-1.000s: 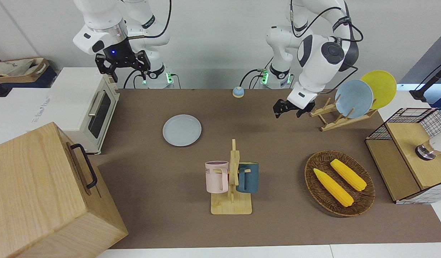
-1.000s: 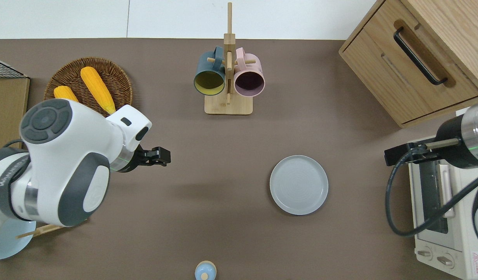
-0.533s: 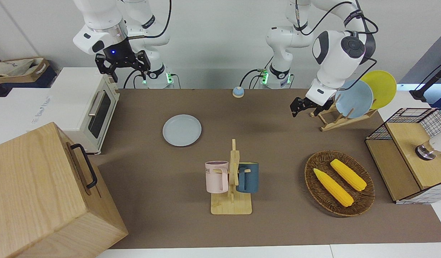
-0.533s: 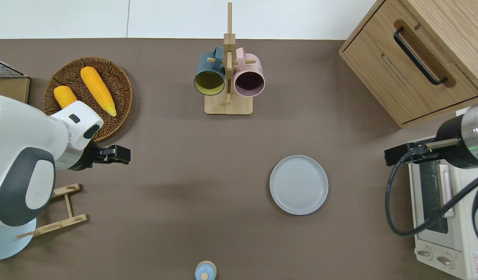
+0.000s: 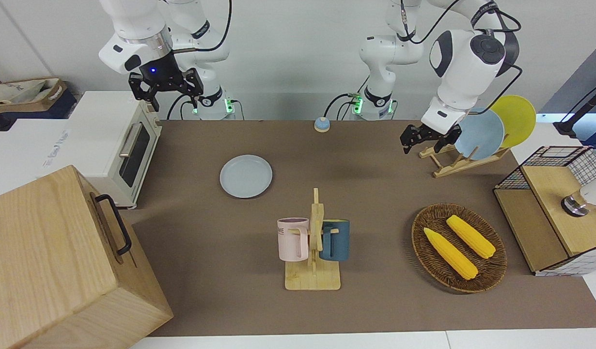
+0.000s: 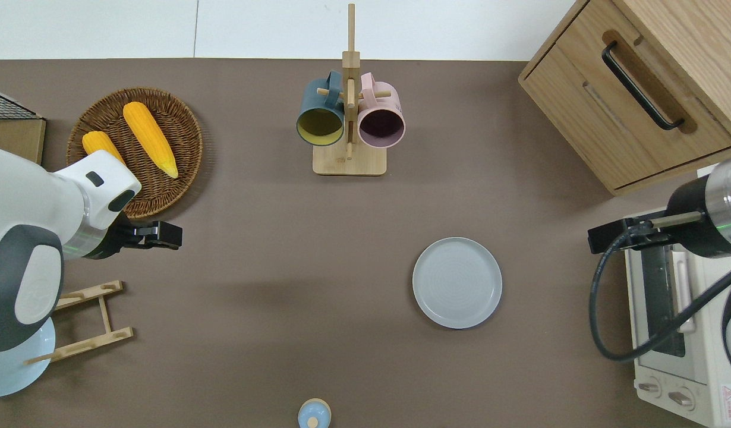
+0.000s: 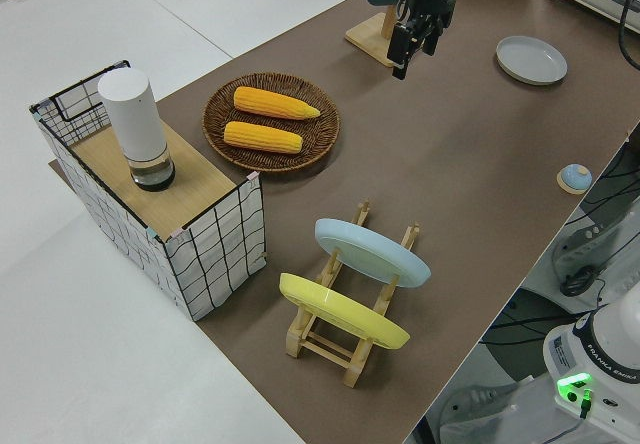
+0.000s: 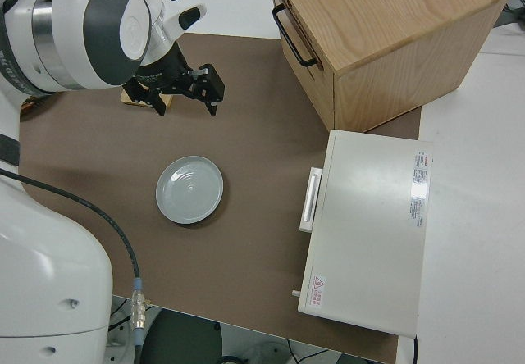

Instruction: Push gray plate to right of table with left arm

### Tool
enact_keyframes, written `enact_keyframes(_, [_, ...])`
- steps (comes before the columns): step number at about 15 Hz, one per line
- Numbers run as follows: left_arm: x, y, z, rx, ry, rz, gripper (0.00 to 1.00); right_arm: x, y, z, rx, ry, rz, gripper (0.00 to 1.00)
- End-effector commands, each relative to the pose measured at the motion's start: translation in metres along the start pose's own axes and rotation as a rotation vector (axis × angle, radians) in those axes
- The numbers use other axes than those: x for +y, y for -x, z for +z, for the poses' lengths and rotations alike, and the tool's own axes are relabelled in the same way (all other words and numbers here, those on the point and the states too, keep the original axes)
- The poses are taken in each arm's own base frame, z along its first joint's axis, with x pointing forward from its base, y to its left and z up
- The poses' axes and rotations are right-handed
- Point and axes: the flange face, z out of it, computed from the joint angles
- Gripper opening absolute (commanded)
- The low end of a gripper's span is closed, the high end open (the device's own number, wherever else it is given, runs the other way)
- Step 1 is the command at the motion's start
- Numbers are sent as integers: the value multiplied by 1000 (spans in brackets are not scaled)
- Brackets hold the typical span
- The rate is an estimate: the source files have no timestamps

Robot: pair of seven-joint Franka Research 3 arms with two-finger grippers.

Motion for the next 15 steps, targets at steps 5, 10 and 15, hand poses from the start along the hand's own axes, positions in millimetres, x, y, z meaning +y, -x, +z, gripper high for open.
enact_keyframes(5, [-33,-9,-43,15,-9,75,991,3,4,-3,-5,-8,3,983])
enact_keyframes(10, [-41,-10,-42,13,-12,69,991,2,4,-3,-4,-7,2,983])
enact_keyframes(15, [-41,-9,-43,13,-10,68,991,2,4,-3,-5,-7,2,983])
